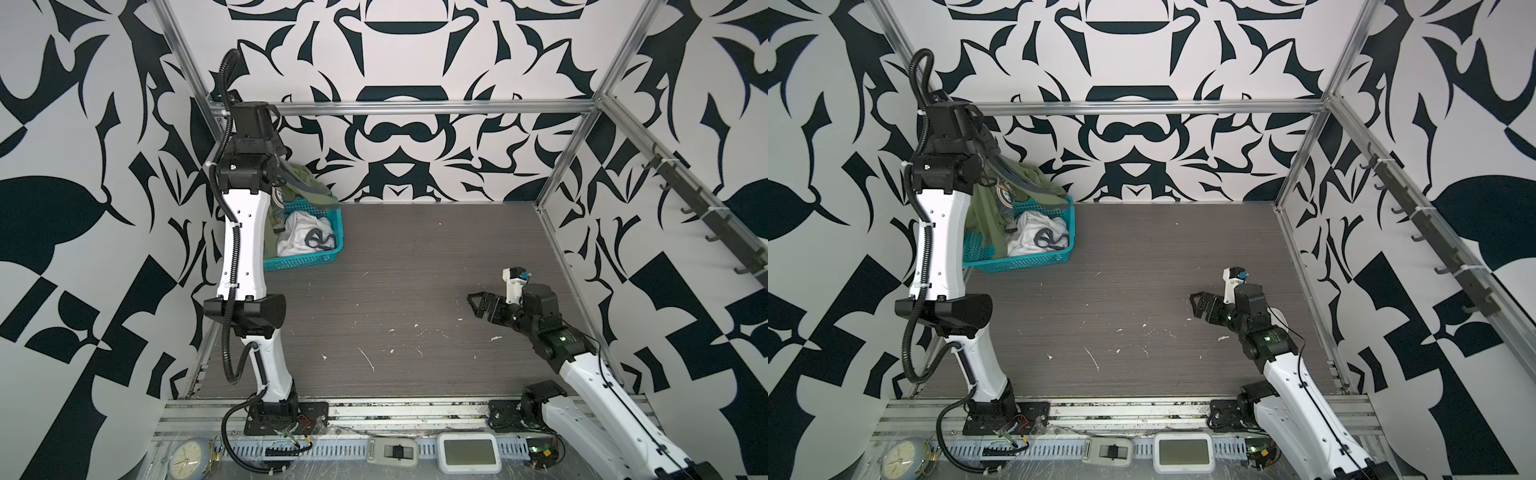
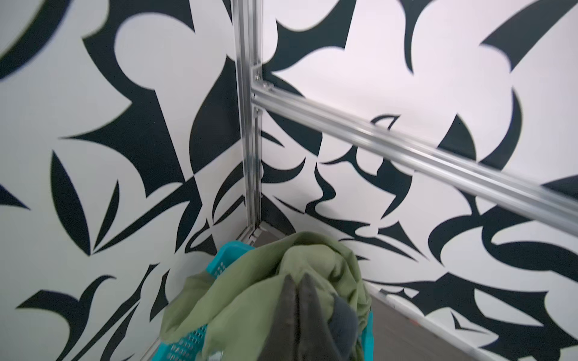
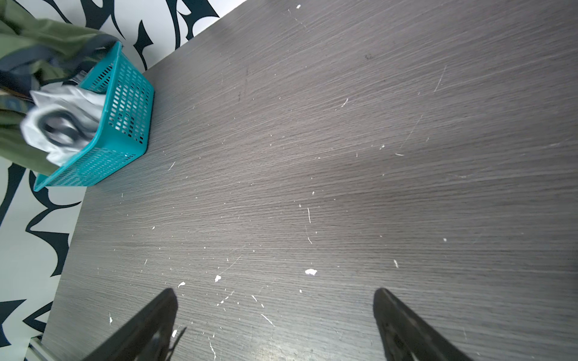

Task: Fold and stack the tank tops
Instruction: 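Lift the green tank top up out of the basket with the left gripper, then lay the green tank top on the table center with the left gripper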

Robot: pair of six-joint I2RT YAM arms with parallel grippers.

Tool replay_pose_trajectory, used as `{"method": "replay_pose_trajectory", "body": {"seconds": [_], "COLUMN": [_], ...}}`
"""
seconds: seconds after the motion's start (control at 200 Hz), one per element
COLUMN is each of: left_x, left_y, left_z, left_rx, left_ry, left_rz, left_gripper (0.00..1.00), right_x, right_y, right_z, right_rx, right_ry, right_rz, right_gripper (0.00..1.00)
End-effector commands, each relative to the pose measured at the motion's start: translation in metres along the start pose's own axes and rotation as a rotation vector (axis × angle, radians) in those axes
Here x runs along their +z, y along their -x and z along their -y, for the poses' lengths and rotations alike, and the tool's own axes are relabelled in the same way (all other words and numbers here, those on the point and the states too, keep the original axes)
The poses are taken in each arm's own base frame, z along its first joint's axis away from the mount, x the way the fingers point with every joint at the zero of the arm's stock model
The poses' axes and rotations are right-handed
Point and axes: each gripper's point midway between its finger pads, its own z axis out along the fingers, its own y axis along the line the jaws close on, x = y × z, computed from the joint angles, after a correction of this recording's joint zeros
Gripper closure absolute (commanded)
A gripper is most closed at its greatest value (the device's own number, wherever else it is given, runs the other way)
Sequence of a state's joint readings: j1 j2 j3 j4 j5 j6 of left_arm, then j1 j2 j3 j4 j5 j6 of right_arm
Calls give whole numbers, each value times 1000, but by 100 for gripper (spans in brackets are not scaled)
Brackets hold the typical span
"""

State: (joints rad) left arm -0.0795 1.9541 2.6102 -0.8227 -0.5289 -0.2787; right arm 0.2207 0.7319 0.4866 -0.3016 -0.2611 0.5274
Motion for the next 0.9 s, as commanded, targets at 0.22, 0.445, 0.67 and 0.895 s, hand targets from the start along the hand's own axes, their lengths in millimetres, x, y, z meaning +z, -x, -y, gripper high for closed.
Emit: {"method": "replay_pose_trajectory", "body": {"seconds": [0.22, 0.445, 0.67, 0.895], "left_x": [-69, -154, -227, -244], "left_y": [82, 110, 76, -71], "left_z": [35, 92, 178, 271], "left_rx": [-145, -125, -32, 75], "left_ry": [-293, -543, -771, -897], "left_rz": [213, 322, 285, -57], "left_gripper": [100, 100, 100, 100], "right_x": [3, 6, 3, -17], "right_y": [8, 8, 10, 19], "right_z": [-5, -5, -4, 13], "right_rx": [7, 22, 22, 43], "right_ry": [17, 28, 12, -113], "right_rz": [32, 29, 36, 99], "right_gripper": [0, 0, 1, 1]}}
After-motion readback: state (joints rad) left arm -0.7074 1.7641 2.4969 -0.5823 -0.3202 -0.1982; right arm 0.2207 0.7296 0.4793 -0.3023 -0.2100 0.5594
